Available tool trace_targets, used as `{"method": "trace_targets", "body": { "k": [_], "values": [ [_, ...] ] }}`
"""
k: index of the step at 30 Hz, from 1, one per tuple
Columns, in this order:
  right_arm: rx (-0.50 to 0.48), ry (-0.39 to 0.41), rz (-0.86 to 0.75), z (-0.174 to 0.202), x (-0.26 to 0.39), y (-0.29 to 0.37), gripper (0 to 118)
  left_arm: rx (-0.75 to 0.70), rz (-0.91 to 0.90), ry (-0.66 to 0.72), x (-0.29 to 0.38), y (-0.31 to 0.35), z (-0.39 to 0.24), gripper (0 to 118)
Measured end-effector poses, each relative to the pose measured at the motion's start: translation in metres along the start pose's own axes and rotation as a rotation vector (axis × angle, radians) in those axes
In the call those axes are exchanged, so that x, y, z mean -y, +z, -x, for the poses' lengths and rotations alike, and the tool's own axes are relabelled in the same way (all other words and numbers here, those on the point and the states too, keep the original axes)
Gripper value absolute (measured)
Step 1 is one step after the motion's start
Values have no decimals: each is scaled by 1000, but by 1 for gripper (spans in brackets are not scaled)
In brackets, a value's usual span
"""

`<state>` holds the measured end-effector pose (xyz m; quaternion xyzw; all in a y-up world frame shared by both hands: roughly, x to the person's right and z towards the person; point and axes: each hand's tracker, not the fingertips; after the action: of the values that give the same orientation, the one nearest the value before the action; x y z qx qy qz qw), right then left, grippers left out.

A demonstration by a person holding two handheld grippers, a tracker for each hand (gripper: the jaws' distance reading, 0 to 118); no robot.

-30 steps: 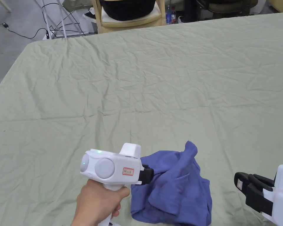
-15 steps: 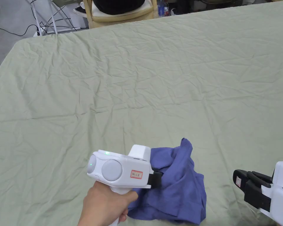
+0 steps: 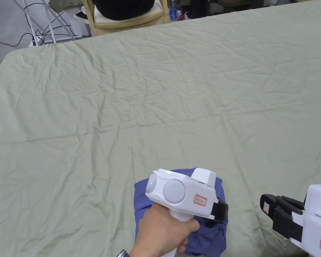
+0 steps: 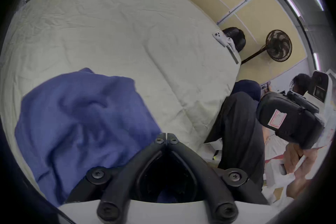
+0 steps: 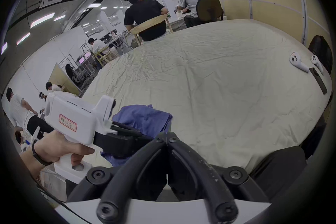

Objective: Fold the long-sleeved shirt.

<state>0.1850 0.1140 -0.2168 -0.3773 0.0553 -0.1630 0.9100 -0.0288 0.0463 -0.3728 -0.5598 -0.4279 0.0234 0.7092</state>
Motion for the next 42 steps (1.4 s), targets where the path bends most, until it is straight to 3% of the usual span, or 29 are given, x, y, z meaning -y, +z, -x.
{"method": "trace_targets", "body": {
  "k": [4, 10, 18, 24, 28, 30, 33, 35, 42],
  "values": [
    [3, 14, -11, 3, -6, 3, 0, 16, -40, -21, 6, 18, -11, 0],
    [-9, 68, -38, 23, -15, 6, 0, -72, -213, -26, 25, 88, -1, 0],
    [-36, 187, -68, 63, -26, 5, 0, -278, -427, 121, 79, 183, 37, 0],
    [-50, 268, -68, 90, -24, 2, 0, -405, -481, 214, 130, 213, 50, 0],
    [-54, 291, -65, 100, -15, 5, 0, -406, -488, 239, 153, 215, 53, 0],
    [-59, 284, -62, 101, -12, 5, 0, -309, -515, 297, 159, 217, 58, 0],
    [-60, 288, -60, 103, -13, 6, 0, -395, -489, 259, 158, 217, 57, 0],
    [-66, 302, -52, 106, -20, 5, 0, -336, -513, 286, 159, 219, 62, 0],
    [-117, 456, 311, 108, -67, -65, 0, -309, -508, 290, 147, 215, 65, 0]
  ]
}}
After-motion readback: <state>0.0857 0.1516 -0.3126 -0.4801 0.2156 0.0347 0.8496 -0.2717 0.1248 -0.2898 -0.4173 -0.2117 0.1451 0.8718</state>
